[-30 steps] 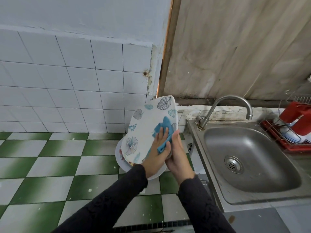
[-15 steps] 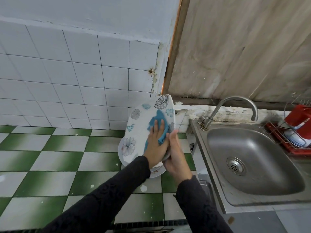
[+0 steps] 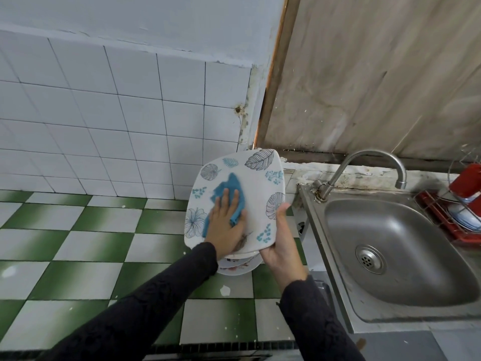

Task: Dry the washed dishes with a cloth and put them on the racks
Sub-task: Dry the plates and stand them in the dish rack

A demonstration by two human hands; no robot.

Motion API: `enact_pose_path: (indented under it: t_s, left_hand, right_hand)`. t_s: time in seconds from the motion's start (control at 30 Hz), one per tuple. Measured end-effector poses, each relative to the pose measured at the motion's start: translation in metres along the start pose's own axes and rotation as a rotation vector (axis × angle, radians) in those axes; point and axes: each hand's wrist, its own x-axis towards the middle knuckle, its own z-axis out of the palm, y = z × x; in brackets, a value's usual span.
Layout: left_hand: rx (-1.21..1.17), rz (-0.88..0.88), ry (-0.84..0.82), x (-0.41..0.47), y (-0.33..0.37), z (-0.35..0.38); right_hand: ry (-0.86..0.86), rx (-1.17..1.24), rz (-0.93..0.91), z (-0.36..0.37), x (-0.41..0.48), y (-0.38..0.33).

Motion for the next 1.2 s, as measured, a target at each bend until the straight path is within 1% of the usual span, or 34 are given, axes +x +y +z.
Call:
enact_pose_path:
  t_s: [0.07,0.17,0.2,0.27,0.33,0.37,0.47,0.57,0.63,0.8,0.87,0.93,1.03,1.1,1.13,1.2]
  left_hand:
    - [-0.057,0.114,-0.022,0.001,0.024,0.011]
    - [-0.172,0.128,0.028,0.027,0.036,0.001]
    - [-0.155,0.122,0.061,0.037,0.031,-0.008]
    - [-0.047,0.089,0.109,0.049,0.012,-0.024]
    - [0.044,0.075,0.128,0.048,-0.011,-0.029]
    - [0.051,0.074,0.121,0.042,-0.016,-0.029]
    - [-0.024,0.054,0.075,0.02,-0.006,-0.016]
    - [-0.137,0.157,0.02,0.01,0.032,-0.006]
    - [-0.195,0.198,0.038,0.021,0.047,-0.009]
    - [-0.061,0.072,0.145,0.06,0.024,-0.039]
    - [-0.077,0.099,0.088,0.048,0.024,-0.035]
    - [-0.141,0.166,-0.025,0.024,0.033,-0.023]
    - [-0.189,0.278,-0.191,-0.011,0.043,-0.008]
    - [-0.187,0.343,-0.292,-0.03,0.036,-0.005]
    - [-0.163,0.374,-0.324,-0.039,0.029,-0.004]
    - [-0.106,0.396,-0.337,-0.048,0.012,-0.006]
  right_hand:
    - [-0.01,-0.072,0.008,0.006,0.0,0.002]
    - [-0.056,-0.183,0.004,0.008,-0.005,-0.002]
    - [-0.069,-0.208,0.007,0.006,-0.006,-0.004]
    - [-0.094,-0.21,0.021,0.002,-0.01,-0.007]
    - [-0.108,-0.185,0.04,-0.002,-0.011,-0.007]
    - [-0.111,-0.179,0.043,-0.003,-0.011,-0.006]
    - [-0.087,-0.183,0.055,0.0,-0.011,-0.003]
    - [-0.082,-0.203,0.053,0.005,-0.009,-0.005]
    - [-0.085,-0.221,0.04,0.003,-0.006,-0.007]
    - [-0.11,-0.225,0.076,-0.005,-0.005,-0.01]
    - [-0.118,-0.217,0.087,-0.004,-0.006,-0.009]
    - [-0.1,-0.173,0.086,-0.003,-0.005,-0.007]
    - [-0.003,-0.073,0.05,-0.011,0.003,-0.008]
    - [0.043,-0.011,0.043,-0.016,0.008,-0.017]
    - [0.059,0.021,0.059,-0.017,0.01,-0.022]
    - [0.063,0.071,0.06,-0.018,0.014,-0.029]
